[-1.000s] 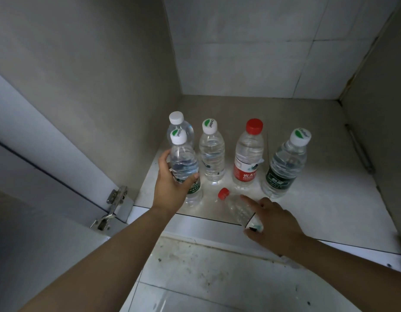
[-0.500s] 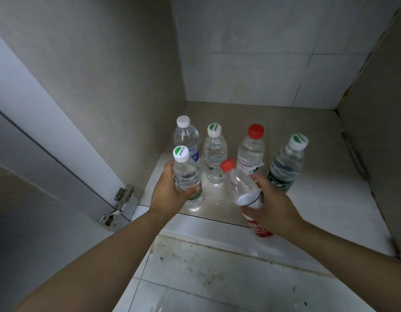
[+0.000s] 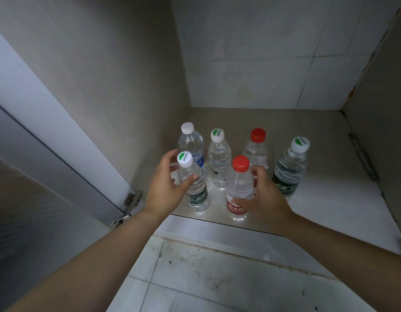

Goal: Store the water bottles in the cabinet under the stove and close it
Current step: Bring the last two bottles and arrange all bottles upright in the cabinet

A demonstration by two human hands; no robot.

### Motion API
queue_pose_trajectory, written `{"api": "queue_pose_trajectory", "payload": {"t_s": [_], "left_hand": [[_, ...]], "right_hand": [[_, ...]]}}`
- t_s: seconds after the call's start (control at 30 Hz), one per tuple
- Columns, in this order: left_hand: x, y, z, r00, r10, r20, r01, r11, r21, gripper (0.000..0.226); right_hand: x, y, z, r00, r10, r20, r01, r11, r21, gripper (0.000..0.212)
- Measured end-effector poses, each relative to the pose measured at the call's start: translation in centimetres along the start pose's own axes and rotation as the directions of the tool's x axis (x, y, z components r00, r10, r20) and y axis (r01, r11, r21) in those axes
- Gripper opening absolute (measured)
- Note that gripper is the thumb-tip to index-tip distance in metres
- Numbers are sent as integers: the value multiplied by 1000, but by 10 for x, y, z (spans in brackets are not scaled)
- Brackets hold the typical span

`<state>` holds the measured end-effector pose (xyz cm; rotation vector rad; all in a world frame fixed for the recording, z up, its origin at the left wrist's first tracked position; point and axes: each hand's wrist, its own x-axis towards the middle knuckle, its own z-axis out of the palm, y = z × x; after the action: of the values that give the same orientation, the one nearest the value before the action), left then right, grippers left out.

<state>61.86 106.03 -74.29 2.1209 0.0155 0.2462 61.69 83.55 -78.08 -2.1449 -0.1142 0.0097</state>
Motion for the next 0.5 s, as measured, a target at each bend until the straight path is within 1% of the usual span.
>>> {"api": "queue_pose_trajectory", "payload": {"t_s": [0.07,0.13,0.17,0.23,0.33,0.43,0.5], "left_hand": [[4,3,-5,996,83,19,-84,993,80,55],[9,7,-10,986,162,47,-168,964,208,45],[11,9,-13,979,196,60,-205,941,268,42],[15,12,-16,970,226,84,-242,905,350,40],[20,17,-20,968,204,146,-247,869,428,40],[31,27,-25,945,166,281,-297,797,526,39],[40,37,-29,934,89,346,-284,775,565,39]], "right_hand": [[1,-5,-6,1000,-12,15,12,1000,10,77],[2,-13,-16,998,-58,7,57,998,31,82],[3,-18,-22,995,-95,-4,95,995,15,82],[8,-28,-34,981,-192,0,192,981,-28,73],[16,-35,-43,961,-271,57,274,961,-40,50],[18,-36,-43,950,-307,63,311,948,-65,43],[18,-37,-43,946,-319,62,323,942,-86,41]]}}
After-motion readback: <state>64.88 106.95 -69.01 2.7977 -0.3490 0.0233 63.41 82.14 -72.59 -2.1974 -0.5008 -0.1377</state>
